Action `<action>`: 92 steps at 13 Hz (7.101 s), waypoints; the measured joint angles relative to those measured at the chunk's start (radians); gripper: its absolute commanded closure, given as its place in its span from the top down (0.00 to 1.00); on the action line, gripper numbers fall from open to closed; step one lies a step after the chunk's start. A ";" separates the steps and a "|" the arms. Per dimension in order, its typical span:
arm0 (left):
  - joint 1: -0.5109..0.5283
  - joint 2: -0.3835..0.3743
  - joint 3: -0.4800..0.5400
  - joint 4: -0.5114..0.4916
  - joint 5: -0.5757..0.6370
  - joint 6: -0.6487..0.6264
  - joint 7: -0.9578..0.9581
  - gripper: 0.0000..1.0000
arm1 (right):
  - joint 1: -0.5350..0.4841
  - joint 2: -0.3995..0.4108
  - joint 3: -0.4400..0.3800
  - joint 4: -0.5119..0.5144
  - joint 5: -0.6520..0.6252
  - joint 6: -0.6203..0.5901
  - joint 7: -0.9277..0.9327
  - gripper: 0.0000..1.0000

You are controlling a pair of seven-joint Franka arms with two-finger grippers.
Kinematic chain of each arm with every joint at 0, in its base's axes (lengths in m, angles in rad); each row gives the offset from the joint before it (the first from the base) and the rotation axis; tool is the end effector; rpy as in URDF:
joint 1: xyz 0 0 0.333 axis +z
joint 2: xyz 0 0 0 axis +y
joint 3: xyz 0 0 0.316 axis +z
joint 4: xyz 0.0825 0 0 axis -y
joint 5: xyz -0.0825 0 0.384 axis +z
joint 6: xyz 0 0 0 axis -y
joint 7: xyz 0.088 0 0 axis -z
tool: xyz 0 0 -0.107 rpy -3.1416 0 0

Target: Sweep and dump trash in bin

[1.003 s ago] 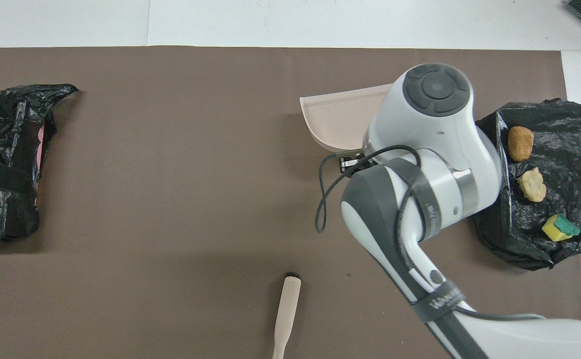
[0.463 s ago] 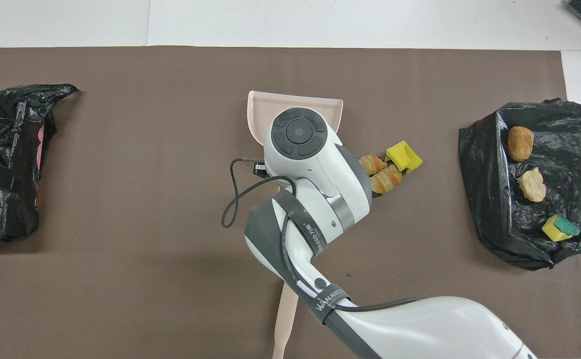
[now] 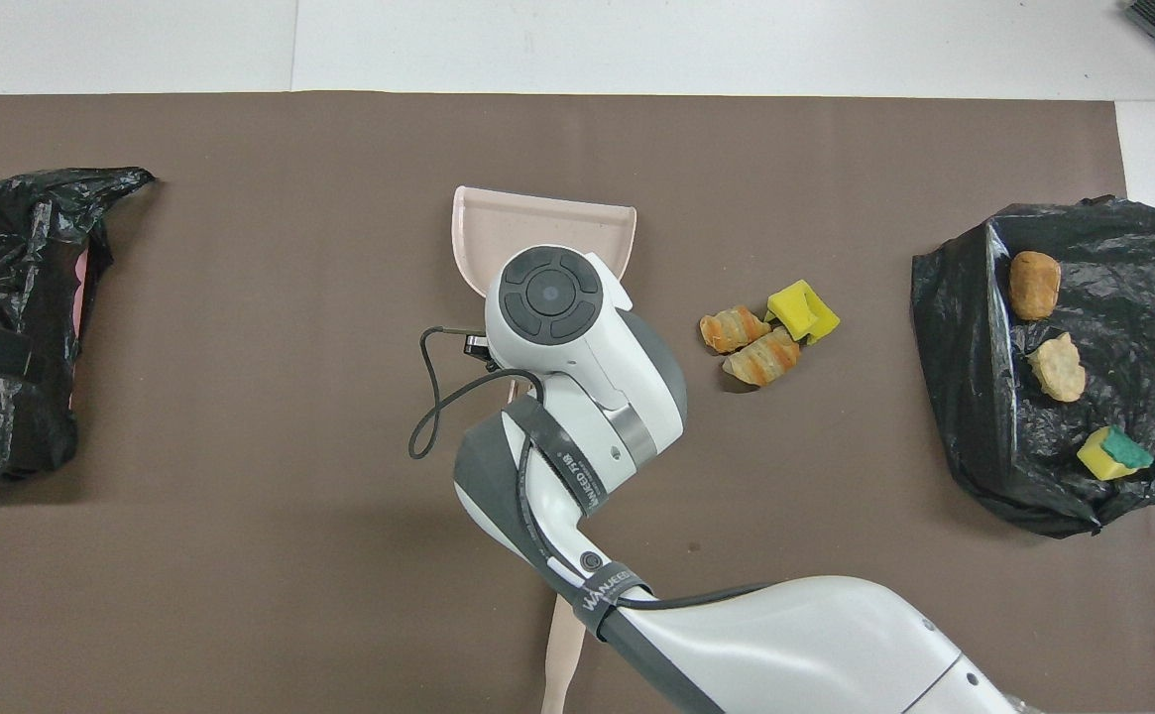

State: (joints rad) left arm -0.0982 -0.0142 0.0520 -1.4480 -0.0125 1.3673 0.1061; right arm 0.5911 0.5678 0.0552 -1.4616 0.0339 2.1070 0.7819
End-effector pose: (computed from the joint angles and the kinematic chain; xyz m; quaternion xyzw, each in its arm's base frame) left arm 0.5272 -0.0257 0.6717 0.9964 -0.0771 -0.0330 0.0075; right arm 0.5751 0.4271 0.3597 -0.9955 0.0806 -0.0102 0.0480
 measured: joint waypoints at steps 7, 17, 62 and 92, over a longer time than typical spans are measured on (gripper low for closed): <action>-0.001 0.000 -0.006 0.000 0.000 0.000 -0.001 1.00 | -0.009 -0.006 -0.003 -0.045 0.000 0.019 -0.024 1.00; -0.001 0.000 -0.007 0.000 0.000 0.024 -0.003 1.00 | -0.030 -0.281 -0.003 -0.093 0.100 -0.267 -0.071 1.00; -0.066 0.537 -0.623 -0.225 0.406 0.822 -0.876 0.81 | 0.308 -0.814 -0.004 -0.947 0.325 -0.051 0.304 0.00; -0.013 0.390 -0.581 -0.259 0.391 0.567 0.360 0.00 | -0.562 -0.462 -0.011 -0.577 -0.229 -0.197 -0.786 0.00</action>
State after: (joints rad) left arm -0.1110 0.3760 -0.5294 -1.7070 0.3787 1.9339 0.4658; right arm 0.0288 0.1058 0.0443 -2.0388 -0.1955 1.9103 -0.0041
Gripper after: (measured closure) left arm 0.683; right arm 0.731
